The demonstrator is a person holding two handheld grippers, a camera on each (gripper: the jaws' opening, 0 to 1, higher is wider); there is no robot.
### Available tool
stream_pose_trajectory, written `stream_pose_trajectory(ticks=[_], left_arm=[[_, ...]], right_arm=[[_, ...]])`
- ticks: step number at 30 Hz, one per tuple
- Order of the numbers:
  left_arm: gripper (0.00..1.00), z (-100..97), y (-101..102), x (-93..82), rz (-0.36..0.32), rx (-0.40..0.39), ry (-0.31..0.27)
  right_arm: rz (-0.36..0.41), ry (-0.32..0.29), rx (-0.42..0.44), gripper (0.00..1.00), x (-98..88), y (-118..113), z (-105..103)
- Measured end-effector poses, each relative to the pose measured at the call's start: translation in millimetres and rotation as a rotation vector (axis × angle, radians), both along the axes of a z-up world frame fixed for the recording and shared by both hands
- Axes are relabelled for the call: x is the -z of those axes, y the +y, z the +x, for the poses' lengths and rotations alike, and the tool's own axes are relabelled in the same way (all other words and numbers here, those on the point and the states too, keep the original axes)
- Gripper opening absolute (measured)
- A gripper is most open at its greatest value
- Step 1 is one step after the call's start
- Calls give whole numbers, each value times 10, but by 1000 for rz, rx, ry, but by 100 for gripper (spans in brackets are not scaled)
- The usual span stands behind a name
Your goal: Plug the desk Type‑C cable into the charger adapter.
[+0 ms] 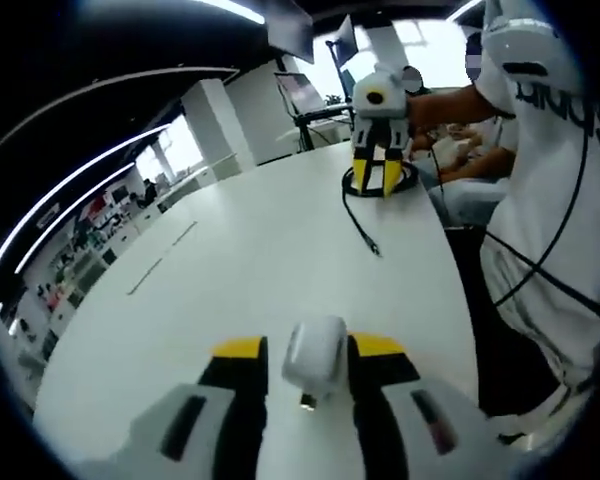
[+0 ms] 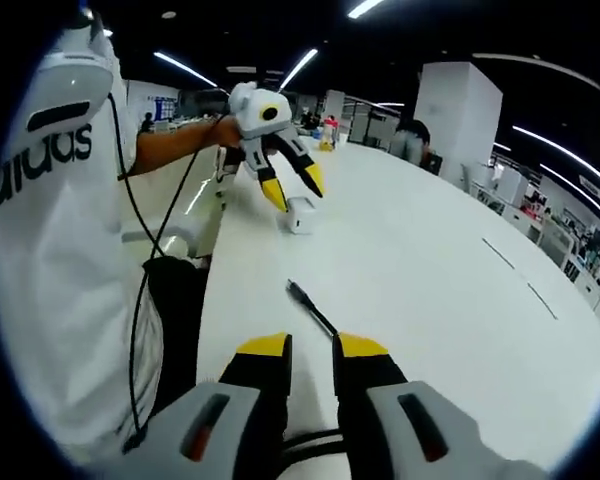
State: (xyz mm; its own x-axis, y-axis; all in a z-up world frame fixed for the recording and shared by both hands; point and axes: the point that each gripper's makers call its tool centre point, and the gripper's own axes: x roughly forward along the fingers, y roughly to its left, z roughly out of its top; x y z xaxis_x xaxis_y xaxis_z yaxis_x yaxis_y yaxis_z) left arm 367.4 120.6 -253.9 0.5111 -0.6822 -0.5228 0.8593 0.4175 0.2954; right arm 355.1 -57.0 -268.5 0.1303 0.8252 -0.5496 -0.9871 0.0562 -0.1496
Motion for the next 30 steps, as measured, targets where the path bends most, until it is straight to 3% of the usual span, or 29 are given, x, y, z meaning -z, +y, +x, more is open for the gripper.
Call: stream_pose_trajectory(ticks=[4,12,30], left_arm=[[29,-11,-33,-2,-19,40,56],[28,-55,-37,112,29,88,120],[24,-23,-26,143,51,144,201]], right_arm=[[-12,-1,-26,15,24,90,20],[-40,7,-84,15,115,268,35],[-87,39,-172,14,182,436,14]])
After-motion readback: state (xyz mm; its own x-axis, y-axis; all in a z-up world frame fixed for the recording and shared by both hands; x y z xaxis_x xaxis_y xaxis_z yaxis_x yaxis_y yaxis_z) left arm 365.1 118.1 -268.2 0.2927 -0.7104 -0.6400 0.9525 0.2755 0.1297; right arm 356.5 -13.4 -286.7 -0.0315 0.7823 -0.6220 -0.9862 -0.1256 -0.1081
